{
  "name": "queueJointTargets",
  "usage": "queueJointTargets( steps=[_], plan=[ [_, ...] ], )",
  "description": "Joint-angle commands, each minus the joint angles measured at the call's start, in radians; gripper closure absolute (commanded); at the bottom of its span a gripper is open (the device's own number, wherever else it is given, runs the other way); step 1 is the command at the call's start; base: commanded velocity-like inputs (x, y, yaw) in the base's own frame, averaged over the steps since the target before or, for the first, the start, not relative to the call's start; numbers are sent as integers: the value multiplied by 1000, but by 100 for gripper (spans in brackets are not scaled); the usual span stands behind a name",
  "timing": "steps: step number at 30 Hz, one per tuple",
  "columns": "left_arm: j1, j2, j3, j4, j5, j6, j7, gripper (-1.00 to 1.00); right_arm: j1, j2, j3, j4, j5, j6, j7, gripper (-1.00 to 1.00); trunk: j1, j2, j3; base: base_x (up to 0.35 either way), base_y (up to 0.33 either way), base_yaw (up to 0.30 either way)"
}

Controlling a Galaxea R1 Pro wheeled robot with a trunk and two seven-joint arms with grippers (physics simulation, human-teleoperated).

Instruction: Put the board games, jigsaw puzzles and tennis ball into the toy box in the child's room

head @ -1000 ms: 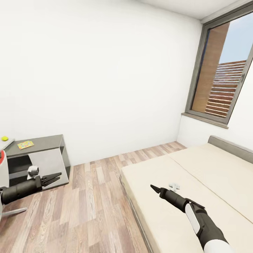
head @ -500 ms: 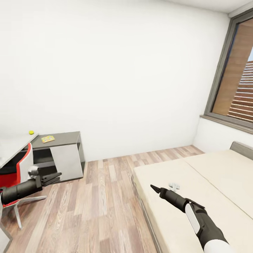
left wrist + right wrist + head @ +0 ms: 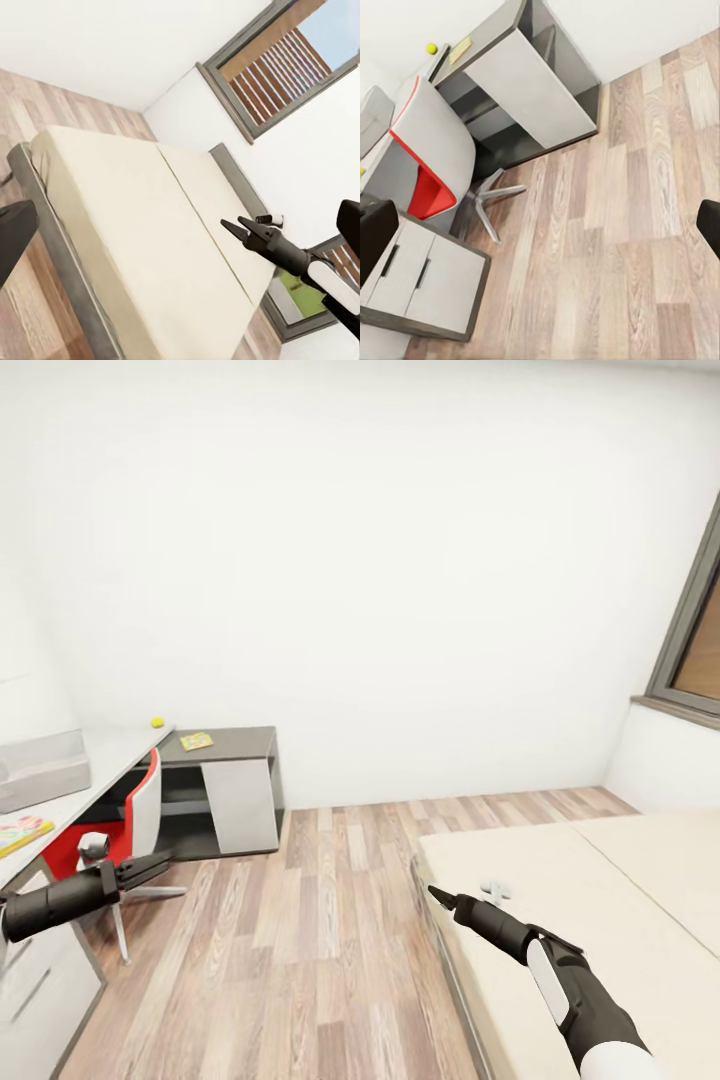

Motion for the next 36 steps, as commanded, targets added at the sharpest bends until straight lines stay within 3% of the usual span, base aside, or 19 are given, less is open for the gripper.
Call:
queueJointTargets(
  steps=[1, 19, 36],
  plan=[
    [-1, -1, 2, 0, -11, 10, -9, -100, 0, 0, -2, 0, -8, 9, 2, -100, 0, -1, 0, -23, 10, 282],
    [-1, -1, 2, 0, -11, 10, -9, -100, 0, 0, -2, 0, -9, 9, 2, -100, 0, -1, 0, -3, 1, 277],
    [-1, -1, 2, 0, -10, 10, -9, -100, 0, -2, -5, 0, -9, 9, 2, -100, 0, -1, 0, -47, 2, 29]
  ],
)
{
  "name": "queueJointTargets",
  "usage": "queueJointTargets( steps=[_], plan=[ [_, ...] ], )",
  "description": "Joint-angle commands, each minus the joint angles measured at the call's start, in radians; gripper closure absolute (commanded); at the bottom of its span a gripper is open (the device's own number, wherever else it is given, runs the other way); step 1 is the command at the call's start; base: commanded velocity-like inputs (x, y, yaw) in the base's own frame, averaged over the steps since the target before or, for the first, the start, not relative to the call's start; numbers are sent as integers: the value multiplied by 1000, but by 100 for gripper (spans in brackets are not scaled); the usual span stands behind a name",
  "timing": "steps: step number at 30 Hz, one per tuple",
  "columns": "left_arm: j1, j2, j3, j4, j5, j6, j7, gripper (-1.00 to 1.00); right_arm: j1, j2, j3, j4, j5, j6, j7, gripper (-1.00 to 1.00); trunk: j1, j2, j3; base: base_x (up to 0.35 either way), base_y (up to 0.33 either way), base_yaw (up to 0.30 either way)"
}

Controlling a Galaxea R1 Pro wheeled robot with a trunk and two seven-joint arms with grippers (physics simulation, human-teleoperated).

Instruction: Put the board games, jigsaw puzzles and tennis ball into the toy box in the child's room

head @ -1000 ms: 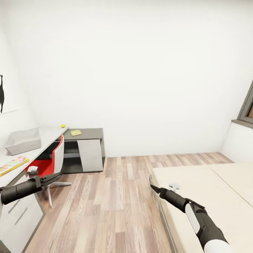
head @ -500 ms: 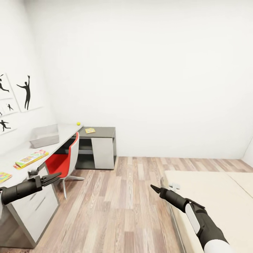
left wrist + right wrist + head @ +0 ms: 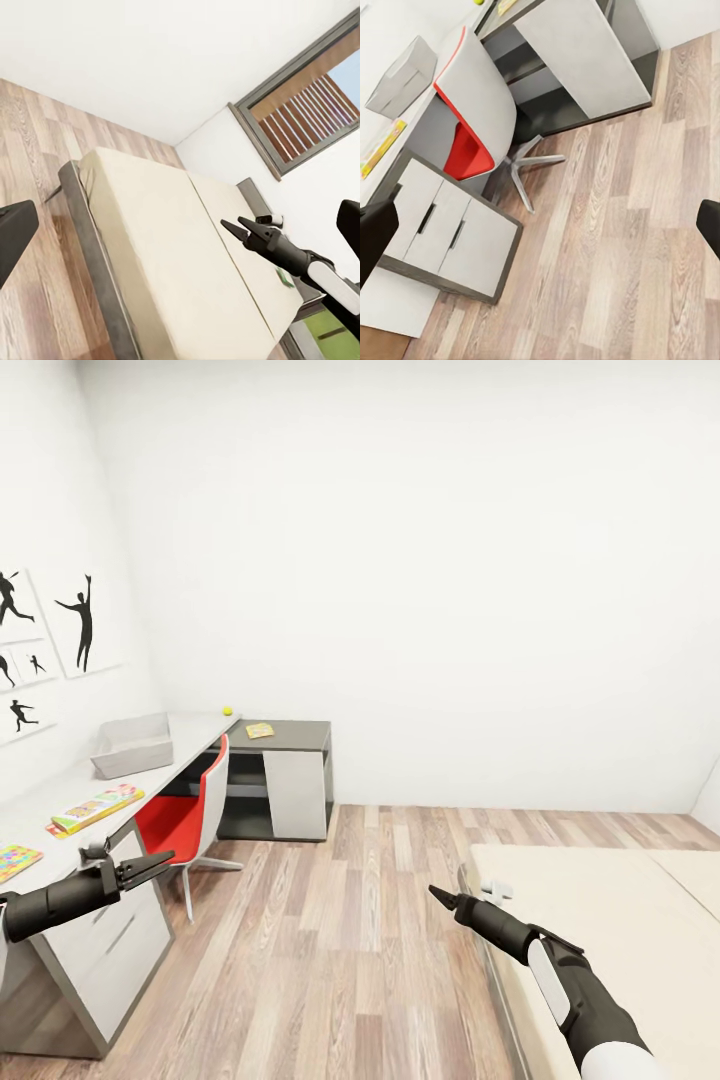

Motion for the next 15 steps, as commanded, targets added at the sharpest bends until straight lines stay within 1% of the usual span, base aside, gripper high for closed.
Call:
queueJointTargets(
  steps=[1, 7, 15],
  plan=[
    [-1, 0, 2, -1, -11, 10, -9, -100, 0, 0, -2, 0, -8, 9, 2, -100, 0, -1, 0, -2, 46, 1],
    [0, 0, 2, -1, -11, 10, -9, -100, 0, 0, -3, 0, -9, 9, 1, -100, 0, -1, 0, -1, 120, 0],
    [0, 0, 2, -1, -11, 10, -9, -100, 0, -1, -6, 1, -13, 10, 2, -100, 0, -1, 0, 0, 19, 0]
  ],
)
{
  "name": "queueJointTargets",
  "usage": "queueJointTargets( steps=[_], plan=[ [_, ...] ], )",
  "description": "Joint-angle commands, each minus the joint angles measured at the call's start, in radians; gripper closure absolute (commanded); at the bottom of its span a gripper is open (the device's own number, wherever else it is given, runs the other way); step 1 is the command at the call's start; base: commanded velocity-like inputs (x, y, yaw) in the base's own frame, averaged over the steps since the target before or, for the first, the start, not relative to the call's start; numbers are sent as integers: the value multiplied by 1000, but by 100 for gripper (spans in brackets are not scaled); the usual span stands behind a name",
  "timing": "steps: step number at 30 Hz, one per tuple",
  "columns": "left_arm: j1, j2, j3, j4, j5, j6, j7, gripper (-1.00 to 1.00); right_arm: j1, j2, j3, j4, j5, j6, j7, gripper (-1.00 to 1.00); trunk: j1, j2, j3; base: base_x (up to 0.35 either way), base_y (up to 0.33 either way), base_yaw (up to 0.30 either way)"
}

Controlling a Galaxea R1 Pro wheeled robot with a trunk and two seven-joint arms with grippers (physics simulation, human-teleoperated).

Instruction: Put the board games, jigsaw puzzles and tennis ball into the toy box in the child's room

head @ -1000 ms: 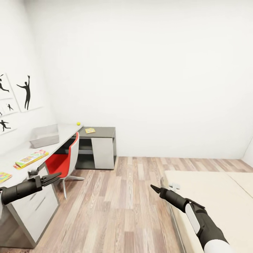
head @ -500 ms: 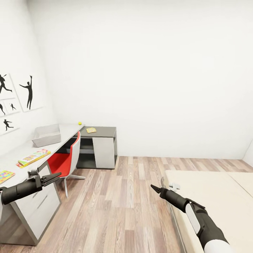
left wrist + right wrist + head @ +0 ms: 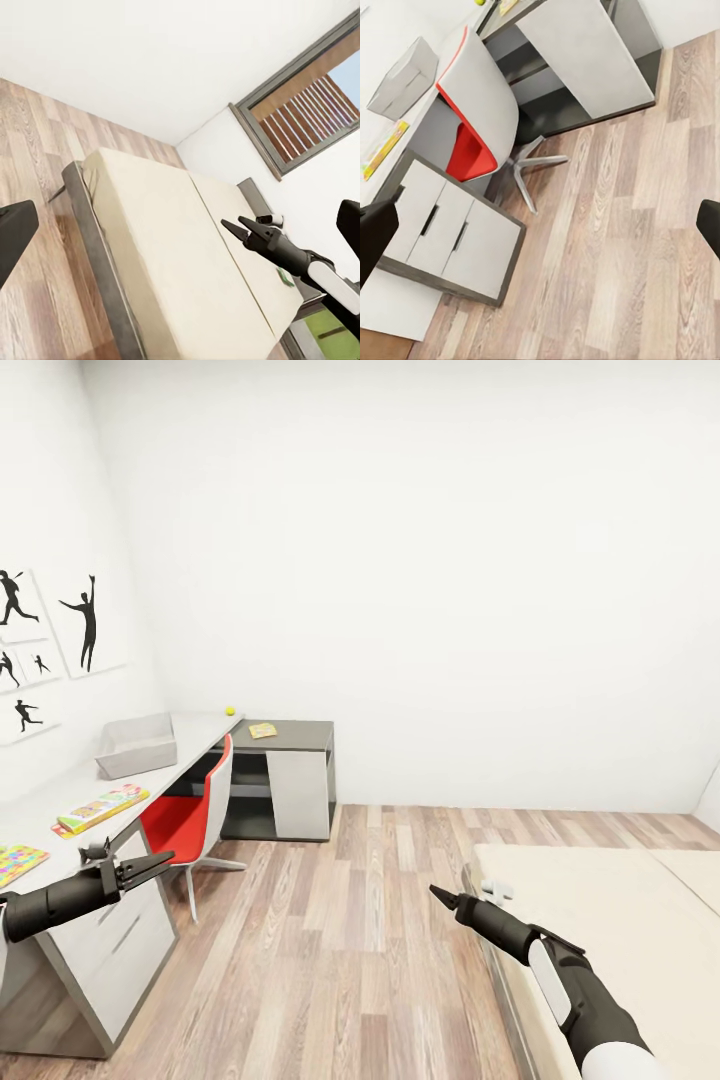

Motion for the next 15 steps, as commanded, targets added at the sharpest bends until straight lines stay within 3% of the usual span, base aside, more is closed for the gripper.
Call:
queueJointTargets(
  steps=[1, 9, 15],
  plan=[
    [-1, -1, 2, -1, -11, 10, -9, -100, 0, 0, -2, 0, -10, 9, 2, -100, 0, -1, 0, 0, 3, 0],
    [-1, -1, 2, -1, -11, 9, -9, -100, 0, 0, -6, 0, -15, 10, 3, -100, 0, -1, 0, 0, 1, -9],
    [-1, 0, 2, -1, -11, 2, -9, -100, 0, 0, -6, 0, -17, 12, 4, -100, 0, -1, 3, 0, 0, -174]
  ],
)
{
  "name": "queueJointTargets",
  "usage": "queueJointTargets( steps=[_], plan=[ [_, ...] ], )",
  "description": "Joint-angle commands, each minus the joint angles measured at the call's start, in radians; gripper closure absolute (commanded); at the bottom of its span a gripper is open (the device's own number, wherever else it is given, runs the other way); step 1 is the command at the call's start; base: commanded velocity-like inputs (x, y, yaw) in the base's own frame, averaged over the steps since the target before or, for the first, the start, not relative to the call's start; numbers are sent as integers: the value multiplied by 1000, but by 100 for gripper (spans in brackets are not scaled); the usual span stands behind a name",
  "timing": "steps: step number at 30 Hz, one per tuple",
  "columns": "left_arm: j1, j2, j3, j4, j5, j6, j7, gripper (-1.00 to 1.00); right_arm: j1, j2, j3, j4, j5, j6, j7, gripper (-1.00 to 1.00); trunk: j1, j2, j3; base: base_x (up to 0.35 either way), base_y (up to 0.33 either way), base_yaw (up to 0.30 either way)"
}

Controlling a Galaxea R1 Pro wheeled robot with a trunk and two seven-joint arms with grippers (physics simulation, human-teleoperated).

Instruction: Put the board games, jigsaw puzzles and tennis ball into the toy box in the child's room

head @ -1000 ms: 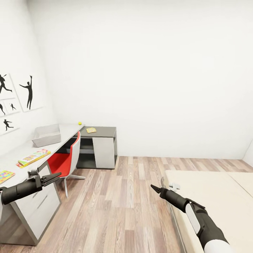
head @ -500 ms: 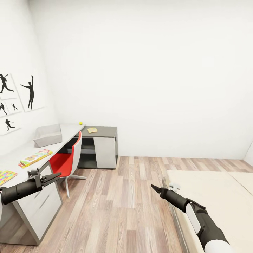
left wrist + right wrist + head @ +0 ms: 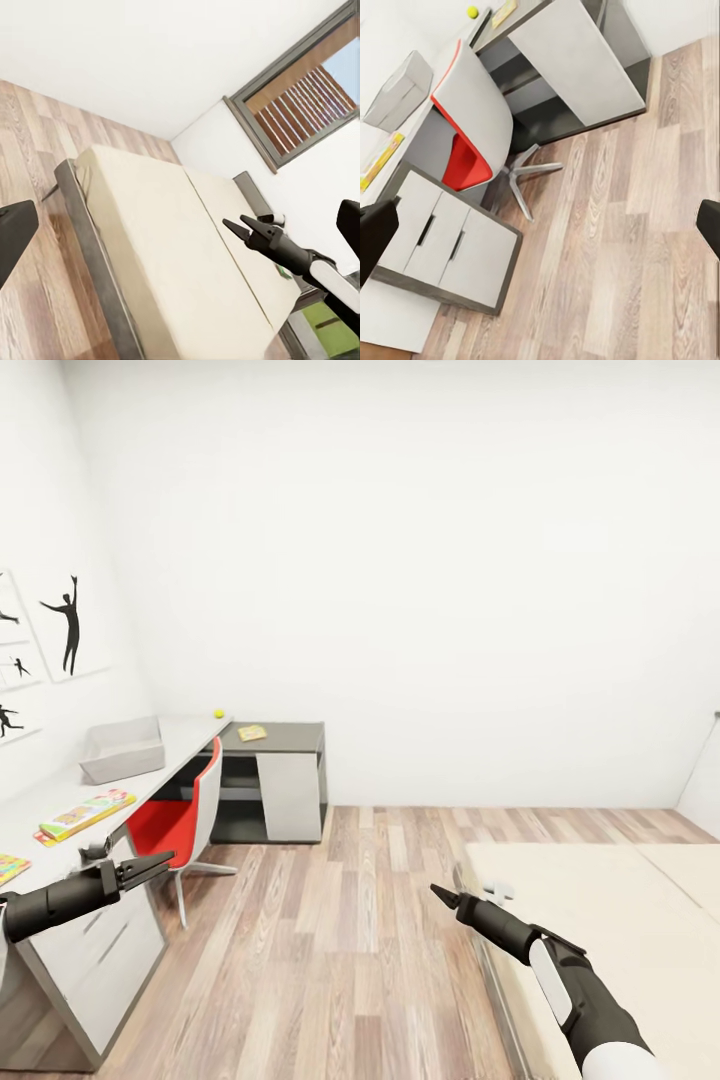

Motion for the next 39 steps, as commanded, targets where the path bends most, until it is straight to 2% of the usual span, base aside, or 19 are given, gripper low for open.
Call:
queueJointTargets(
  steps=[1, 9, 39],
  plan=[
    [0, 0, 2, -1, -10, 10, -9, -100, -1, 0, -2, 0, -8, 9, 2, -100, 0, -1, 0, 0, 0, -236],
    [-1, 0, 2, -1, -10, 5, -9, -100, -1, 0, -2, 0, -9, 9, 2, -100, 0, -1, 2, -9, 0, -116],
    [-1, 0, 4, -1, -9, 1, -9, -100, -1, 0, -2, 0, -9, 9, 3, -100, 0, -1, 2, -60, -5, -2]
  ],
)
